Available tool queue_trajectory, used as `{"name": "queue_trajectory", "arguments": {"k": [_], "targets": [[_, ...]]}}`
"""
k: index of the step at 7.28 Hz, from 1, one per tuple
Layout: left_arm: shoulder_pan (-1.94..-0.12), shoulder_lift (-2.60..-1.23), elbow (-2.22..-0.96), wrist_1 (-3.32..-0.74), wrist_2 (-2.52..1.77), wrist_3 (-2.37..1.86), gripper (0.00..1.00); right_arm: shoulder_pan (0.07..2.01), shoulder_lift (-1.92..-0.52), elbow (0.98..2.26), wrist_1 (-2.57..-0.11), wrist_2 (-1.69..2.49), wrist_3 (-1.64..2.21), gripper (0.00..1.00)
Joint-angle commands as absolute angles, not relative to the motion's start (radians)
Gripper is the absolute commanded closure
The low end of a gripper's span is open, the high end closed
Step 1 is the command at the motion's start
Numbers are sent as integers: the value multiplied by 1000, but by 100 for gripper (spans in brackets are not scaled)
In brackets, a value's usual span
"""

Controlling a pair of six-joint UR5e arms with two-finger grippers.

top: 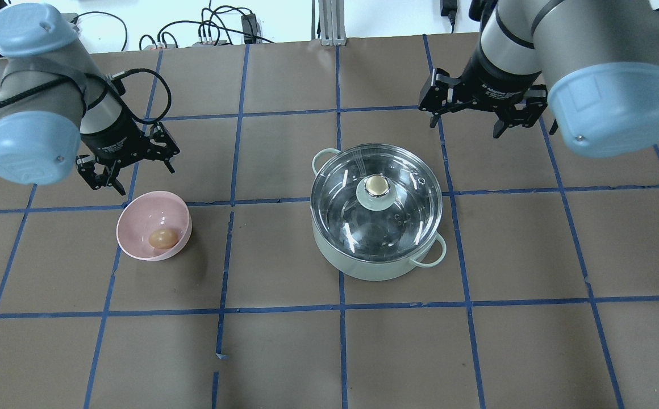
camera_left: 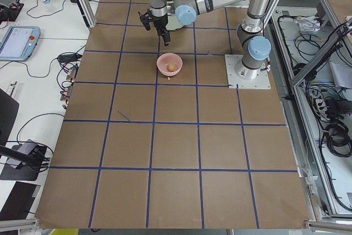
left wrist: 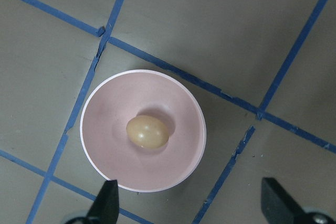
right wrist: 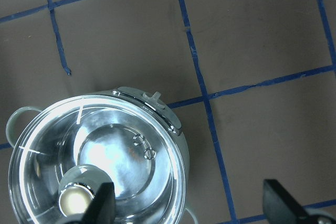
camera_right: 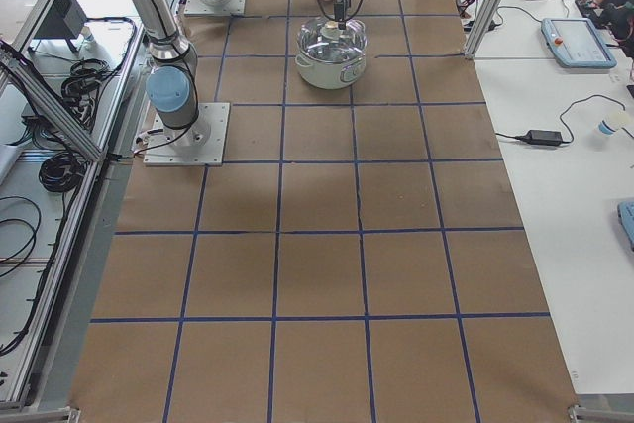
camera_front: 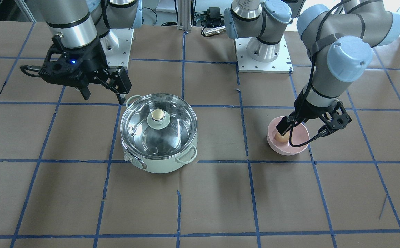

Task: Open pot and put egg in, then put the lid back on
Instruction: 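Lower the left gripper onto the egg while the right gripper descends to the lid knob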

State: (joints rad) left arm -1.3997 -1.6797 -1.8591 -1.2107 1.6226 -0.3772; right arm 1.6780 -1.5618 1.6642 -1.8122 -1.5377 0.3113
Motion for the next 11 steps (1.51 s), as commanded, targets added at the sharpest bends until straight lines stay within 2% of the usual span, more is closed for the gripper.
{"name": "queue_trajectory", "arguments": {"k": [1, 5, 10, 11], "targets": [[-1329, -1677, -2027, -952, 1615, -431, 5, 1780, -1496, 1667, -1909, -1537, 369, 0], [-1330, -1687, -2095, -916, 1621, -787, 5, 1830, -1460, 1785, -2006, -1535, 419, 0], [-1330, -1690, -2114, -830, 1626, -913, 5, 1898, -1414, 1793, -2066, -1539, 443, 1], [-1335, -1690, -2114, -830, 1628, -969, 5, 1898, -1413, 1793, -2086, -1545, 439, 5]]}}
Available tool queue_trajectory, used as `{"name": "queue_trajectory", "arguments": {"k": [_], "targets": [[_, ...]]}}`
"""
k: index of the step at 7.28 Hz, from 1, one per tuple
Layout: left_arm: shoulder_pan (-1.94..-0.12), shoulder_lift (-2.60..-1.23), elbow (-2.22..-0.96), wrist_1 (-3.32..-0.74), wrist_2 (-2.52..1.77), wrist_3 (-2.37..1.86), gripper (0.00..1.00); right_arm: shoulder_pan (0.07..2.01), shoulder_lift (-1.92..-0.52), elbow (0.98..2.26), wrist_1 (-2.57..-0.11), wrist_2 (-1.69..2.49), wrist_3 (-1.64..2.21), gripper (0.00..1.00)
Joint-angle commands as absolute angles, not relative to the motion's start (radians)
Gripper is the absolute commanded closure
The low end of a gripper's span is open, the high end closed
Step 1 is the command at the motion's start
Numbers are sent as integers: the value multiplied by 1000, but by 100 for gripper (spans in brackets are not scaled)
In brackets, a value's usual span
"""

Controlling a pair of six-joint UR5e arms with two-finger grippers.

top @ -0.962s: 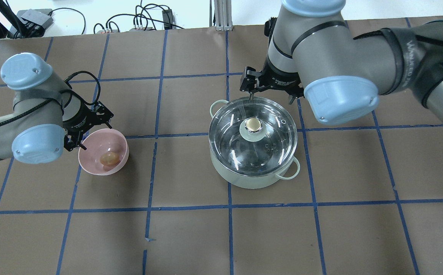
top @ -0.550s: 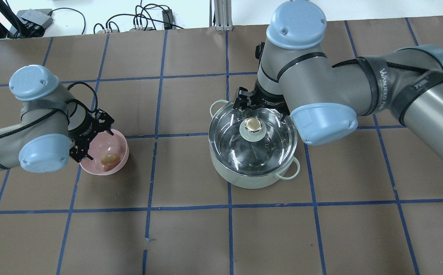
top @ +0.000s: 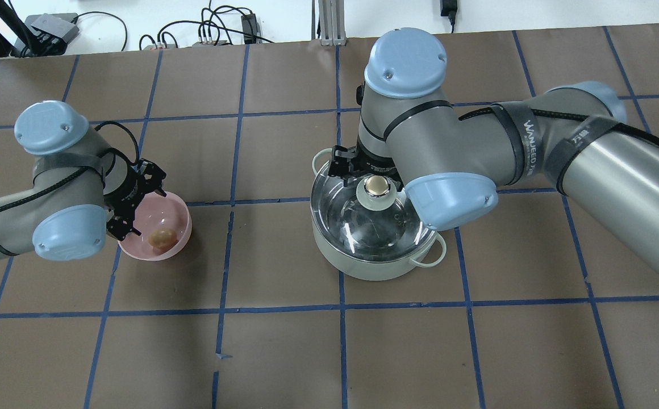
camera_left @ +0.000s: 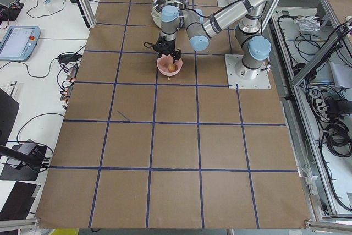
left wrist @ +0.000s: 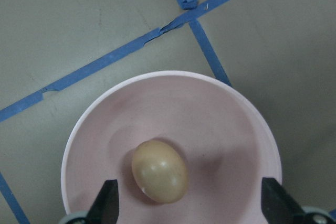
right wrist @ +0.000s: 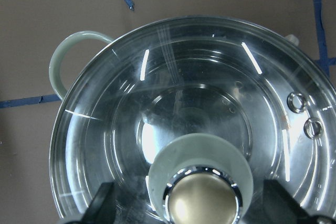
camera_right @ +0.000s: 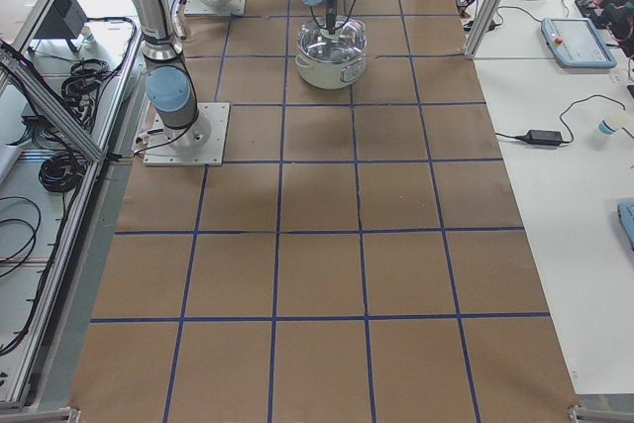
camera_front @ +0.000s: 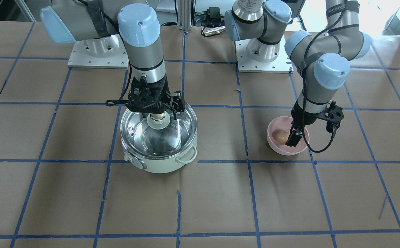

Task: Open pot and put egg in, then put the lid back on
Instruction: 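Lower the left gripper onto the egg while the right gripper descends to the lid knob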

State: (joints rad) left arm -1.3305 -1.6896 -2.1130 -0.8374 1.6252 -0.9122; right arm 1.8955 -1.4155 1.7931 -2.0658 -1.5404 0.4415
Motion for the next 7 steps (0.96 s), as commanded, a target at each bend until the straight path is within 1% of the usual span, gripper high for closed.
{"name": "queue_trajectory", "arguments": {"k": [1, 2, 3, 4, 6, 7], "targets": [[-1339, -1692, -2114, -830, 1628, -1004, 5, 1898, -1411, 1793, -2086, -1546, 434, 10], [-1339, -1695, -2117, -824, 1631, -1015, 5, 1896, -1411, 1795, -2086, -1548, 433, 16], [-1339, -1706, -2138, -802, 1629, -1015, 5, 1896, -1411, 1795, -2086, -1552, 433, 26], [-1338, -1715, -2161, -726, 1628, -1015, 5, 1896, -1411, 1796, -2085, -1555, 433, 34], [-1336, -1724, -2181, -715, 1628, -1017, 5, 1896, -1411, 1801, -2083, -1557, 433, 40], [-1332, -1727, -2192, -716, 1628, -1017, 5, 1896, -1411, 1801, -2083, -1557, 433, 41]]}}
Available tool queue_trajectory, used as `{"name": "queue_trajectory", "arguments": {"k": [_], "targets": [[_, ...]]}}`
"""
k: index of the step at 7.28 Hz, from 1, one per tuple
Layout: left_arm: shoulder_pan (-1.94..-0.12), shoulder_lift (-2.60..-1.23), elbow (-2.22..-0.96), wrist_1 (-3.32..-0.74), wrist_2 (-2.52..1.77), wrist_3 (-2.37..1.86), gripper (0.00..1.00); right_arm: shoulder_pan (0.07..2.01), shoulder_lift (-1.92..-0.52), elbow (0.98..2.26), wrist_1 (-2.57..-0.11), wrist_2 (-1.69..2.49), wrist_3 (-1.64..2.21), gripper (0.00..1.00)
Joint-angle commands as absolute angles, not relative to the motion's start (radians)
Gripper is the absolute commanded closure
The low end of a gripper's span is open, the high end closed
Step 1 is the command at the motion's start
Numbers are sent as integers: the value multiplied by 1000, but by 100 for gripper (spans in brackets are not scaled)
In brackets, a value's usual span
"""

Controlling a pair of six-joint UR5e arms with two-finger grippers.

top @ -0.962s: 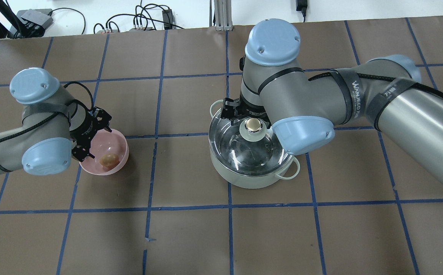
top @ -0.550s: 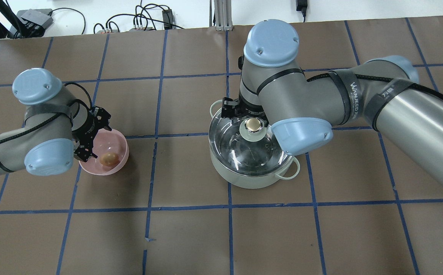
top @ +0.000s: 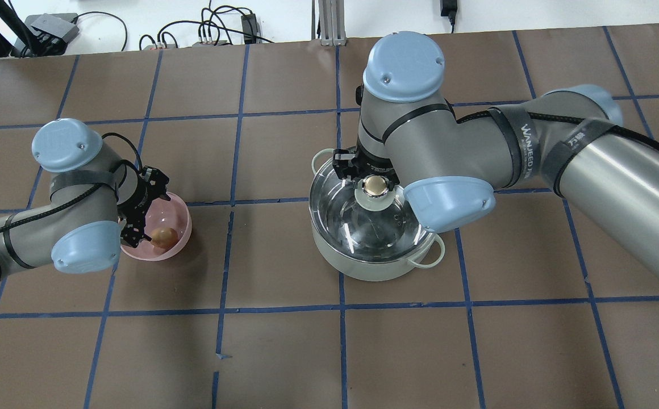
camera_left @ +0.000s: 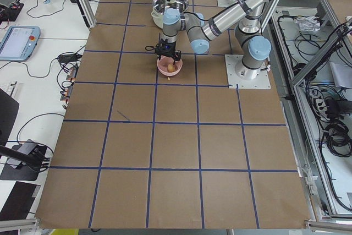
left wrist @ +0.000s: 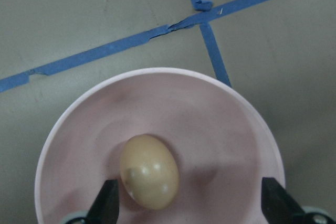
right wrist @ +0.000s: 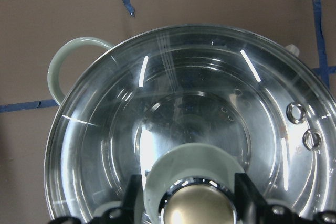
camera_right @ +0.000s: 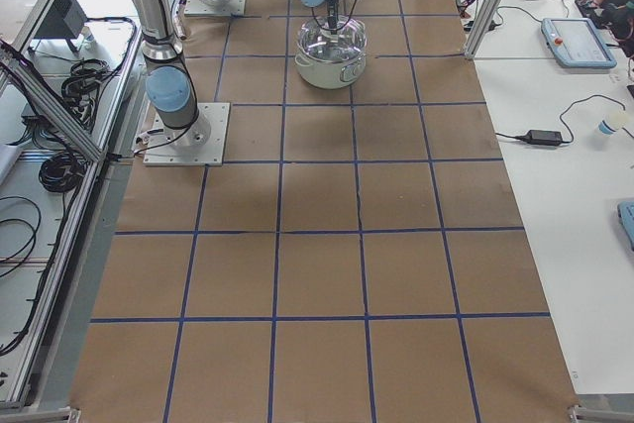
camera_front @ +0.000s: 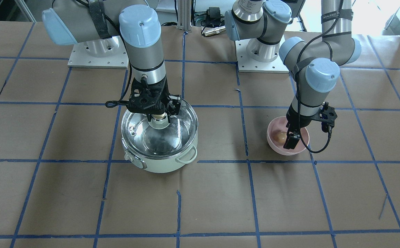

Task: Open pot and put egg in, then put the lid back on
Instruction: 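Grasp the egg with the left gripper while the right gripper lifts the glass lid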

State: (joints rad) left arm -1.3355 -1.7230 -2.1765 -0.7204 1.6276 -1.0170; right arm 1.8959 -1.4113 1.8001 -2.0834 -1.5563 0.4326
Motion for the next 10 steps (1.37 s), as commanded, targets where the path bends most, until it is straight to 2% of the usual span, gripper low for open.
{"name": "queue_trajectory", "arguments": {"k": [1, 3, 4, 6, 7, 9, 10], "targets": [[-1331, -1736, -2206, -716, 1628, -1017, 5, 1894, -1411, 1801, -2083, -1557, 433, 44], [-1330, -1752, -2197, -716, 1628, -1009, 5, 1888, -1411, 1795, -2074, -1557, 420, 60], [-1330, -1755, -2195, -715, 1628, -1015, 6, 1869, -1422, 1789, -2065, -1575, 391, 64], [-1328, -1758, -2194, -712, 1628, -1014, 7, 1836, -1434, 1715, -1998, -1597, 377, 65], [-1328, -1759, -2194, -712, 1629, -1015, 18, 1819, -1434, 1665, -1949, -1597, 377, 66], [-1328, -1763, -2195, -712, 1629, -1017, 19, 1767, -1448, 1590, -1872, -1597, 376, 67], [-1328, -1764, -2197, -712, 1629, -1016, 30, 1737, -1460, 1582, -1853, -1597, 342, 67]]}}
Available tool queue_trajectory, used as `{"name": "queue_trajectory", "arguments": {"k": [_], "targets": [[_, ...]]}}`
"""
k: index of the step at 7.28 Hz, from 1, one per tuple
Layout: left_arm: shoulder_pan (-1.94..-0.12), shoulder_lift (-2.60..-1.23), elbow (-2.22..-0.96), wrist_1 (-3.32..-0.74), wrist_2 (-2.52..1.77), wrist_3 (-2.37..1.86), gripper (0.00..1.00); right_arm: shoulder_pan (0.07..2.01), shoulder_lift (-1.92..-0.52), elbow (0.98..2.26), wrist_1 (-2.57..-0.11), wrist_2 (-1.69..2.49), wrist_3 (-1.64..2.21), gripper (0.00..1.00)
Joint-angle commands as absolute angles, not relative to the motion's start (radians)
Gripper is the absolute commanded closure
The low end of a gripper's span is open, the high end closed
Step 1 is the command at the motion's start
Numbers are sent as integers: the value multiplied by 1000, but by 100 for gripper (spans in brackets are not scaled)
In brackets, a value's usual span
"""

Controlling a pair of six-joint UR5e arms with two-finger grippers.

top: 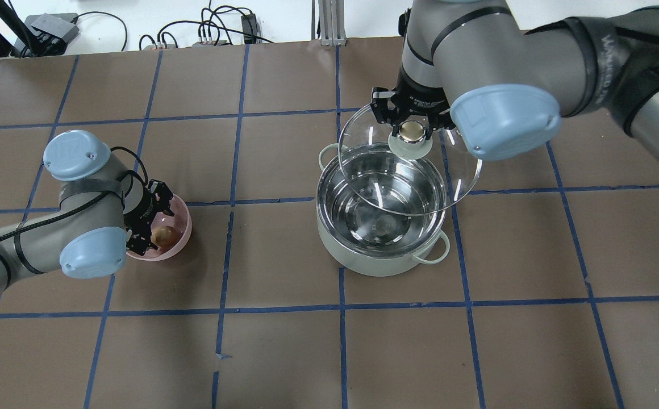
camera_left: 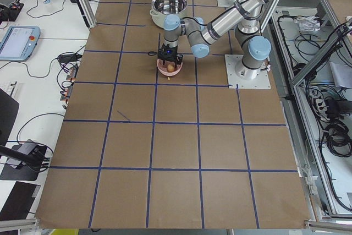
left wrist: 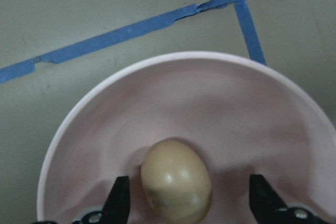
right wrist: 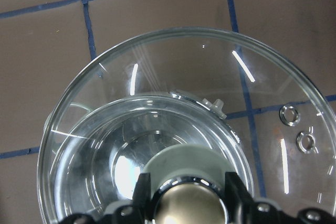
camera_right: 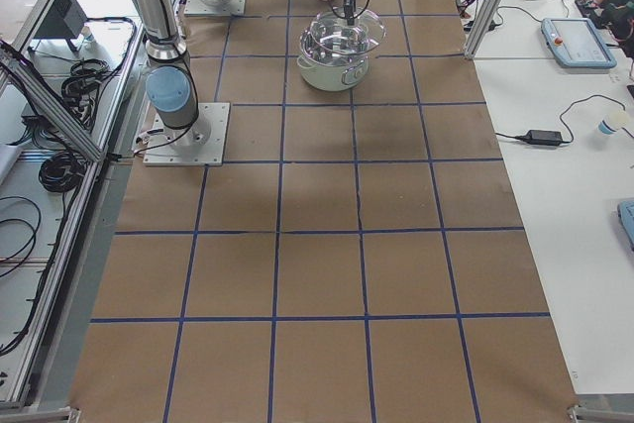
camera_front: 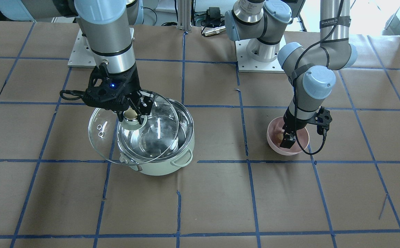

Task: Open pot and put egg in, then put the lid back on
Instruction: 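Grasp the egg with the left gripper while the right gripper lifts the glass lid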

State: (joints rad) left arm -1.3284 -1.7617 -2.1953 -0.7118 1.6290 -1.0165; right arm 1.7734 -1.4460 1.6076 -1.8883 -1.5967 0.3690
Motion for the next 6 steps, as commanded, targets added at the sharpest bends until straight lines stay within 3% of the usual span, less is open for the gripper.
{"name": "queue_trajectory", "arguments": {"k": [1, 6], "targets": [[-1328, -1766, -2198, -713, 1629, -1019, 38, 1683, -1483, 1582, -1836, -1589, 283, 67], [-1330, -1769, -2200, -713, 1629, -1015, 70, 1552, -1514, 1574, -1792, -1568, 138, 67]]}}
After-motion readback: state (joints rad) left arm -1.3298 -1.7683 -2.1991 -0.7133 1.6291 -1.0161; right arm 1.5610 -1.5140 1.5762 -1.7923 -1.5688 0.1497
